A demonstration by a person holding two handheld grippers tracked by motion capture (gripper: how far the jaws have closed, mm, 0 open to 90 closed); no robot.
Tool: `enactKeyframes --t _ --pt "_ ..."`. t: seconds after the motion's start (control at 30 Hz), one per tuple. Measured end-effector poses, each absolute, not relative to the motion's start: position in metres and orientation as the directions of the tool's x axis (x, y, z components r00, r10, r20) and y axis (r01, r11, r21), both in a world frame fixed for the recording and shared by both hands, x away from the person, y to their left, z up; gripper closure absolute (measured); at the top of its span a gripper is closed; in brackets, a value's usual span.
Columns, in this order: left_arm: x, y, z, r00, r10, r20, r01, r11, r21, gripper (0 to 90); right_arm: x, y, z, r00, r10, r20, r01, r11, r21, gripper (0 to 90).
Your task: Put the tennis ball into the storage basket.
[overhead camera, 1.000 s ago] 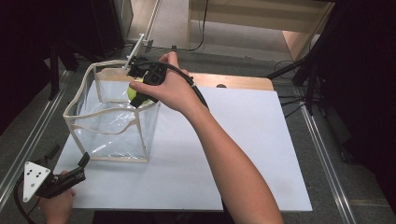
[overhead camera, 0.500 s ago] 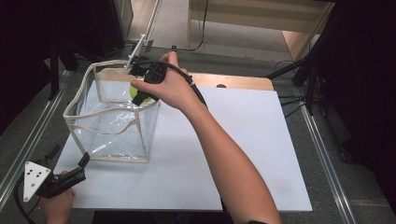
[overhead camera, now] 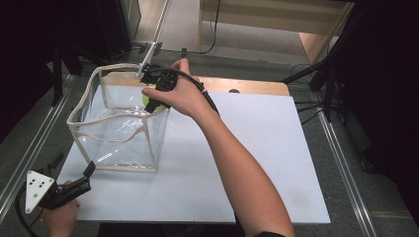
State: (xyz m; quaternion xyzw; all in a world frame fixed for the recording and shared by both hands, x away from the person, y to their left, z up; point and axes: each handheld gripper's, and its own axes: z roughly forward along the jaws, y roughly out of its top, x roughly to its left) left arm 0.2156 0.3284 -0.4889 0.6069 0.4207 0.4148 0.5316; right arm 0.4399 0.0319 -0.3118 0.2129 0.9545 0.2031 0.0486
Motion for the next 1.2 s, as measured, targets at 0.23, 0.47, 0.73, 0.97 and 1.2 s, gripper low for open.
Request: enactKeyframes --t 0.23,0.47,0.73,0.97,1.2 --pt "0.216 0.328 -0.489 0.300 0.952 0.055 0.071 -0.080 0.994 6.9 0.436 0.033 -0.312 -0.901 0.432 -0.046 0.376 0.828 0.417 11.9" --pt "0.216 0.328 -0.489 0.301 0.952 0.058 0.071 -0.083 0.994 6.9 0.431 0.029 -0.304 -0.896 0.441 -0.058 0.372 0.814 0.446 9.5" --pt "0.216 0.328 -0.489 0.300 0.952 0.064 0.073 -0.090 0.993 6.9 0.426 0.019 -0.295 -0.887 0.457 -0.065 0.375 0.796 0.475 9.5" --pt "0.216 0.327 -0.489 0.300 0.952 0.067 0.074 -0.093 0.993 6.9 0.422 0.007 -0.294 -0.879 0.473 -0.058 0.390 0.784 0.483 9.4" --pt "0.216 0.327 -0.489 0.299 0.951 0.073 0.073 -0.099 0.992 6.9 0.419 -0.006 -0.293 -0.872 0.487 -0.053 0.402 0.773 0.491 6.3"
